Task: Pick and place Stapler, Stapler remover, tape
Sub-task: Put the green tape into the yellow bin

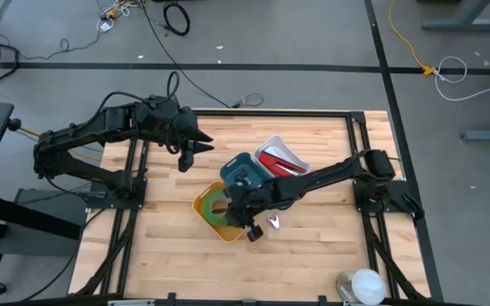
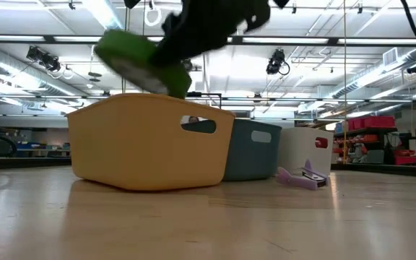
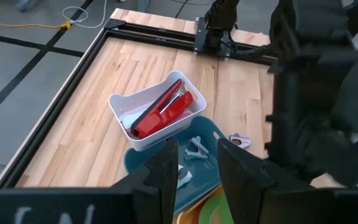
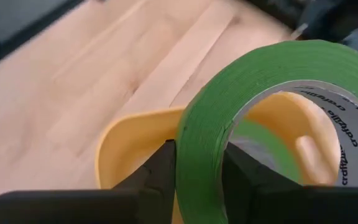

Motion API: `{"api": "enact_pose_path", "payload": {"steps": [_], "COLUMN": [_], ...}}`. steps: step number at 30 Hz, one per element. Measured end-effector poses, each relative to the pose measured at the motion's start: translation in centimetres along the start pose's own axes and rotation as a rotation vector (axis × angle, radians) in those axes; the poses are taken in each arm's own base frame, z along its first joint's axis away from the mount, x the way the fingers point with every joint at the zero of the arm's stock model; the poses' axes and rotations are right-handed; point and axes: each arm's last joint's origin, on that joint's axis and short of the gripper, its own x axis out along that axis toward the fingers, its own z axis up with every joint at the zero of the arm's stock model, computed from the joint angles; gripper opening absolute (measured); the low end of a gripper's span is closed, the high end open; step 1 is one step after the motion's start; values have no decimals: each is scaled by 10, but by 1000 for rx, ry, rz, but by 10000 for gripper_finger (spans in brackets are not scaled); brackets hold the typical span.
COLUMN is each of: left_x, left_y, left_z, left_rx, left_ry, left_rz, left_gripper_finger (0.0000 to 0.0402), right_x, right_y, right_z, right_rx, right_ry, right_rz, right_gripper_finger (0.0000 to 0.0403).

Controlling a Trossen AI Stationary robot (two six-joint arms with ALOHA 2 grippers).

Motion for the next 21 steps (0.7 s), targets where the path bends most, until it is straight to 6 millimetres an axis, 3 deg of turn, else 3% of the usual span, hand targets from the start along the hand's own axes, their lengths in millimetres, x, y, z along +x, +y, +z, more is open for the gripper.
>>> {"api": "enact_pose_path", "payload": {"steps": [21], "left_x": [-1], "left_y": [-1], "left_z": [13], "left_rx": [44], "left_ry": [-137], "left_rz": [-7], "left_gripper_finger": [115], "right_x": [-144], "right_y": [-9], "right_z": [53], "right_rx": [299], "right_ry": [-287], "right_rz": [-323], "right_gripper_finger": [95]}}
